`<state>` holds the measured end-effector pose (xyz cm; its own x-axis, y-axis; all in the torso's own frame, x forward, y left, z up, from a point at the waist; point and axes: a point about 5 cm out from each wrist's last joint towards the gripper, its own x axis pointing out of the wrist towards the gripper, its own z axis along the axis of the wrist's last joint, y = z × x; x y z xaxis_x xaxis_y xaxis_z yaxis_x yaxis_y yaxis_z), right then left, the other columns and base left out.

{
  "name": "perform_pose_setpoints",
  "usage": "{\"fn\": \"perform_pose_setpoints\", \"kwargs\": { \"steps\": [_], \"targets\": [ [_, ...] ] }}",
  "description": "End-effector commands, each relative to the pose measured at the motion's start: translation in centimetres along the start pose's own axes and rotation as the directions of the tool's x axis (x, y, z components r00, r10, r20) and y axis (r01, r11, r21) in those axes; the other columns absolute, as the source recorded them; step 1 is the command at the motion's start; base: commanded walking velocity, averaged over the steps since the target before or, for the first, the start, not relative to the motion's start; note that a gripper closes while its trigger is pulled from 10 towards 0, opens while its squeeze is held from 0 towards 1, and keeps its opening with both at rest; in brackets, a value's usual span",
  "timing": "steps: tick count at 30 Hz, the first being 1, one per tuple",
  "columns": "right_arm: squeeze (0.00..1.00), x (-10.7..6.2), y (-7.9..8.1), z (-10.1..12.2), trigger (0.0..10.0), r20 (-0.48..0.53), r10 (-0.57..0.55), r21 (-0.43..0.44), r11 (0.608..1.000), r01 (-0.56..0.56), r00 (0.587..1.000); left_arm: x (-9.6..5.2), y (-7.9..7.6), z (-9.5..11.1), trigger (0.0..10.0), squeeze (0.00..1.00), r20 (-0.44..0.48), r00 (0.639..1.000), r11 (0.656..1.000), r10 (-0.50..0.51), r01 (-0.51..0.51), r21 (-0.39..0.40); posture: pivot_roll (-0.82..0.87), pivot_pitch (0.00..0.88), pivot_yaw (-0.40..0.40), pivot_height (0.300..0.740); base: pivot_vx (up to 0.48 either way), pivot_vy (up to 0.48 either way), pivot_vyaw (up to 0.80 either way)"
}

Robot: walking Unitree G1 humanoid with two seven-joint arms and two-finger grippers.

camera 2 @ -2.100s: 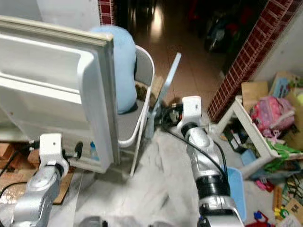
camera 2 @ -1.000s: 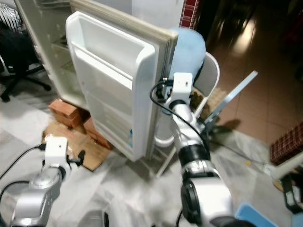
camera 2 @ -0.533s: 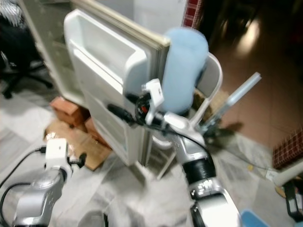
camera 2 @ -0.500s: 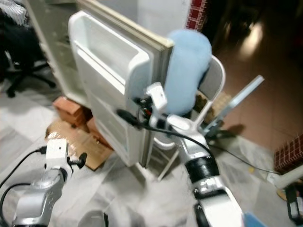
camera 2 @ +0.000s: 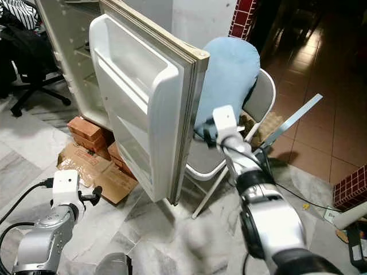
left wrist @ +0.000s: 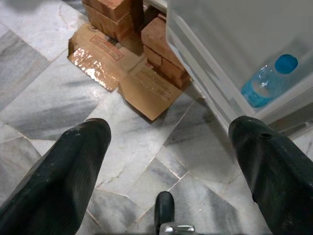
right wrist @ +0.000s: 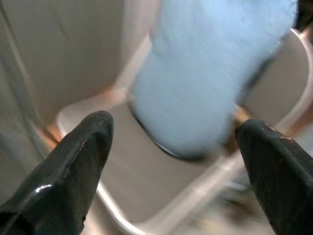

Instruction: Restocking fridge

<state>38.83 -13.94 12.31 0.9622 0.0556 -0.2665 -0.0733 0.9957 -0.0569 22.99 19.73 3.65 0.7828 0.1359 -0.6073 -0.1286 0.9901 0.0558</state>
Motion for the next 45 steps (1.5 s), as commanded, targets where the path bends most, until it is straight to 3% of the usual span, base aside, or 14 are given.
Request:
{"fn": "perform_pose_setpoints", "kwargs": {
  "steps": [1,4,7,10,11,12,14,16,18,19,22,29,31,45],
  "targets": [
    [0.00,0.2,2.1,2.4,10.0,0.098,0.081,0.166,0.981,-0.097,0.992,0.0,0.0,0.0,10.0,0.00,-0.004,1.000,1.000,0.004,-0.004,0.009,0.14,0.000,-0.093,0.740,0.000,0.000,0.00],
    [0.00,0.1,4.7,4.5,10.0,0.186,0.205,0.254,0.935,-0.249,0.961,0.1,0.0,0.0,10.0,0.00,-0.003,1.000,1.000,0.003,-0.003,0.012,0.14,0.000,-0.094,0.740,0.000,0.000,0.00],
    [0.00,-1.4,8.7,6.9,10.0,0.323,0.489,0.299,0.759,-0.578,0.810,0.1,0.0,0.0,10.0,0.00,-0.003,1.000,1.000,0.003,-0.003,0.013,0.13,0.000,-0.092,0.740,0.000,0.000,0.00],
    [0.00,-5.5,11.0,8.0,10.0,0.421,0.762,0.261,0.418,-0.870,0.493,0.2,-0.1,0.0,10.0,0.00,-0.004,1.000,1.000,0.001,-0.001,0.015,0.13,0.000,-0.092,0.740,0.000,0.000,0.00],
    [0.00,-5.5,11.0,8.0,10.0,0.421,0.762,0.261,0.418,-0.870,0.493,0.2,-0.1,0.0,10.0,0.00,-0.004,1.000,1.000,0.001,-0.001,0.015,0.13,0.000,-0.092,0.740,0.000,0.000,0.00],
    [0.00,-8.4,11.0,8.4,10.0,0.460,0.837,0.202,0.226,-0.953,0.296,0.2,-0.1,0.0,10.0,0.00,-0.005,1.000,1.000,0.001,-0.001,0.016,0.13,0.000,-0.092,0.740,0.000,0.000,0.00],
    [0.00,-9.9,10.3,7.8,10.0,0.445,0.869,0.159,0.160,-0.974,0.215,0.2,-0.1,0.0,10.0,0.00,-0.006,1.000,1.000,-0.001,0.001,0.017,0.12,0.000,-0.092,0.740,0.000,0.000,0.00],
    [0.00,-8.7,9.7,6.1,10.0,0.370,0.876,0.157,0.271,-0.950,0.311,0.3,-0.1,0.1,10.0,0.00,-0.007,1.000,1.000,-0.002,0.002,0.018,0.12,0.000,-0.092,0.740,0.000,0.000,0.00],
    [0.00,-4.8,8.5,1.9,10.0,0.148,0.808,0.121,0.558,-0.821,0.570,0.3,-0.2,0.1,10.0,0.00,-0.006,1.000,1.000,-0.002,0.002,0.011,0.13,0.000,-0.093,0.740,0.000,0.000,0.00],
    [0.00,-3.8,7.9,0.3,10.0,0.067,0.761,0.055,0.643,-0.764,0.645,0.3,-0.1,0.1,10.0,0.00,-0.005,1.000,1.000,0.000,0.000,0.005,0.13,0.000,-0.093,0.740,0.000,0.000,0.00],
    [0.00,-3.5,6.5,-1.8,10.0,-0.066,0.681,0.014,0.732,-0.681,0.730,0.1,0.1,-0.1,10.0,0.00,-0.007,1.000,1.000,0.015,-0.015,-0.025,0.14,0.000,-0.098,0.740,0.000,0.000,0.00],
    [0.00,-3.2,4.5,-3.1,10.0,-0.057,0.501,-0.067,0.861,-0.504,0.863,-0.1,1.3,0.3,10.0,0.00,0.061,0.995,0.997,0.074,-0.072,-0.031,0.14,0.000,-0.098,0.740,0.000,0.000,0.00],
    [0.00,-3.1,3.0,-3.0,10.0,0.042,0.392,0.031,0.919,-0.393,0.919,-0.3,1.5,1.2,10.0,0.00,0.133,0.987,0.996,0.089,-0.088,-0.012,0.14,0.000,-0.099,0.740,0.000,0.000,0.00],
    [0.00,-5.7,-2.4,-5.2,10.0,0.110,0.058,0.169,0.983,-0.077,0.992,-0.9,0.3,2.4,10.0,0.00,0.267,0.963,0.998,0.037,-0.050,0.041,0.11,0.000,-0.080,0.740,0.000,0.227,0.00]
  ]
}}
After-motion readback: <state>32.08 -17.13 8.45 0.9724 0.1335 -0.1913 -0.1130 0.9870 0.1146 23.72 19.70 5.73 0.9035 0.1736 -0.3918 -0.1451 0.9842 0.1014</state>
